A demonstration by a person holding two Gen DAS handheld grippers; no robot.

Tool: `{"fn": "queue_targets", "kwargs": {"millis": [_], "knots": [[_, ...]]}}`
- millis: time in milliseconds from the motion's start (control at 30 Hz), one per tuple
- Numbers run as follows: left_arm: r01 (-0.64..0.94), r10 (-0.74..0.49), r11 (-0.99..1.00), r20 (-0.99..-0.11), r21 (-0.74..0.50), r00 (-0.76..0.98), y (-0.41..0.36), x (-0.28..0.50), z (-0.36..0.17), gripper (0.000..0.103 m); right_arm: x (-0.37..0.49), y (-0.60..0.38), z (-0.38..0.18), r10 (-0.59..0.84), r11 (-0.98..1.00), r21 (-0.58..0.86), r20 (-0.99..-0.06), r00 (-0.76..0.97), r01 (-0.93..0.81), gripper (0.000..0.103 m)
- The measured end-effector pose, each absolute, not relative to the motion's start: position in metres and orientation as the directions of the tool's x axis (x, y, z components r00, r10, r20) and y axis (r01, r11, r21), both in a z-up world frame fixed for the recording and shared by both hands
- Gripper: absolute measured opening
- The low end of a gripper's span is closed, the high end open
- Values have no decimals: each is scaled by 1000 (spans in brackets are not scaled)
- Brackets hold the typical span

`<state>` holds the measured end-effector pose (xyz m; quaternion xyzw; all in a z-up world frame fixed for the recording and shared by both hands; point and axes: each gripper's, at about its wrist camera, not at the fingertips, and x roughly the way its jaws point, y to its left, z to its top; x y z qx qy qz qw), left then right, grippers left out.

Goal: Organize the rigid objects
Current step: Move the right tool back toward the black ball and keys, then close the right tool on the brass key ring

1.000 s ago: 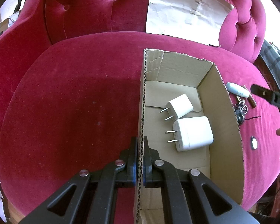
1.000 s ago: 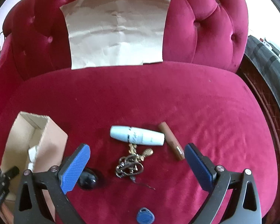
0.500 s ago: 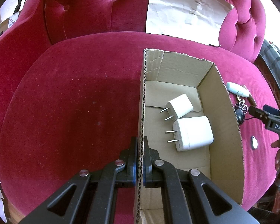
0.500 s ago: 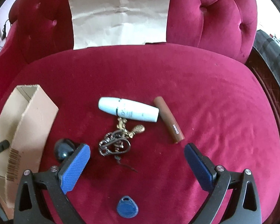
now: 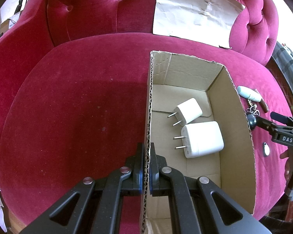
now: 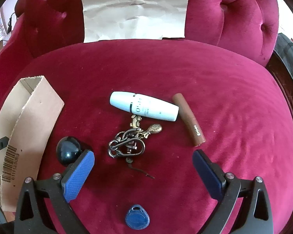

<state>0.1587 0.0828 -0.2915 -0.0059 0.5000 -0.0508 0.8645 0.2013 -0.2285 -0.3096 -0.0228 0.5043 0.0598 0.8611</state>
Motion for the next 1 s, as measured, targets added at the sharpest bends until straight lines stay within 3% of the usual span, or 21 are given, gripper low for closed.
{"fn": "queue_targets", "kwargs": {"millis": [433, 533, 633, 700, 767, 1000], "knots": [[81, -96, 995, -864, -64, 494, 82, 159, -292, 3, 214, -223, -322, 77, 991, 17, -882, 466, -132, 88], [81, -96, 995, -864, -64, 494, 82, 159, -292, 3, 215, -218, -322, 89, 989, 20, -877, 473, -150, 77], [82, -96, 995, -864, -64, 494, 82, 159, -292, 3, 216, -216, -323, 87, 988, 15, -876, 475, -155, 73], [81, -96, 995, -864, -65, 494, 82, 159, -292, 3, 217, -216, -322, 88, 988, 15, -873, 480, -153, 65], [81, -96, 995, -864, -64, 494, 82, 159, -292, 3, 218, -216, -321, 94, 988, 20, -869, 485, -154, 44], [81, -96, 995, -864, -64, 494, 83, 159, -292, 3, 217, -213, -317, 112, 986, 36, -867, 485, -164, 44]]}}
